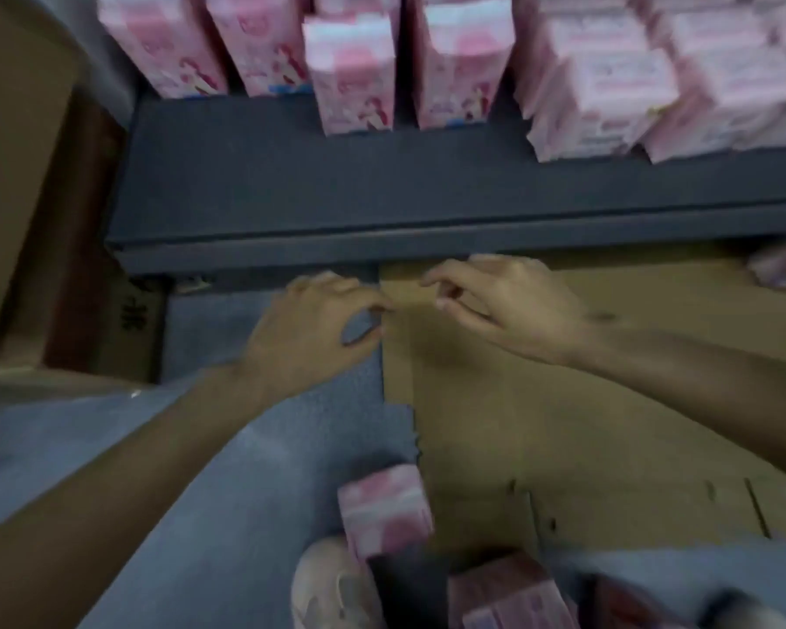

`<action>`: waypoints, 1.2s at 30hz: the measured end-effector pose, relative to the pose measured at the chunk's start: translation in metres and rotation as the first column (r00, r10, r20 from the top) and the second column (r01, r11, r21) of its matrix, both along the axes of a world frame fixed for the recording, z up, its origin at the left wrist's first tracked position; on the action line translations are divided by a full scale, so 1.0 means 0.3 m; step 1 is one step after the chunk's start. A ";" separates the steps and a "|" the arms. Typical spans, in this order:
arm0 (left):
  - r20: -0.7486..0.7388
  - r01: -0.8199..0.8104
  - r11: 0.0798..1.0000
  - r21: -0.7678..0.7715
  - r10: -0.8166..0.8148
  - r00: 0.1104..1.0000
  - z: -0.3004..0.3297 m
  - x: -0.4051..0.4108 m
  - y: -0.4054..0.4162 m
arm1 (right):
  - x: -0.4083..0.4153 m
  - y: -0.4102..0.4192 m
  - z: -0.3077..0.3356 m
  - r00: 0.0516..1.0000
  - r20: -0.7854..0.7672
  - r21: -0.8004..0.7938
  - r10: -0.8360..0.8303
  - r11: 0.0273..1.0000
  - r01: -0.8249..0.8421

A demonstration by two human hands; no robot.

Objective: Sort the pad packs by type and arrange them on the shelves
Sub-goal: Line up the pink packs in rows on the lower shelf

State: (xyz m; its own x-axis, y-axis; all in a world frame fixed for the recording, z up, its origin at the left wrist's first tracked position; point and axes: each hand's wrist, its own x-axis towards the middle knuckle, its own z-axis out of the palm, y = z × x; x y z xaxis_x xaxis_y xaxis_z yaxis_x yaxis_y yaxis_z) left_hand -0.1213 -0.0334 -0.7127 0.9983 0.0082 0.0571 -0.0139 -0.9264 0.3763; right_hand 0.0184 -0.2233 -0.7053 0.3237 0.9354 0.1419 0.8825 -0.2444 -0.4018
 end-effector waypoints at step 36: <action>-0.541 -0.444 0.774 -0.452 0.158 0.826 -0.203 -0.045 -0.282 | -0.102 -0.514 -0.232 0.795 -0.251 -0.405 -0.552 0.806 0.432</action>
State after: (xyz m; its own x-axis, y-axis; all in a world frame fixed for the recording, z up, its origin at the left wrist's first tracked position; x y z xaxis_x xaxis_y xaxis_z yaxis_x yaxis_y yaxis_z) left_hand -0.1348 -0.1180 -0.7736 0.8408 0.1987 -0.5036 0.5305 -0.4880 0.6931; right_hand -0.0122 -0.3774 -0.7749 0.7220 0.6051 -0.3355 0.4247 -0.7704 -0.4756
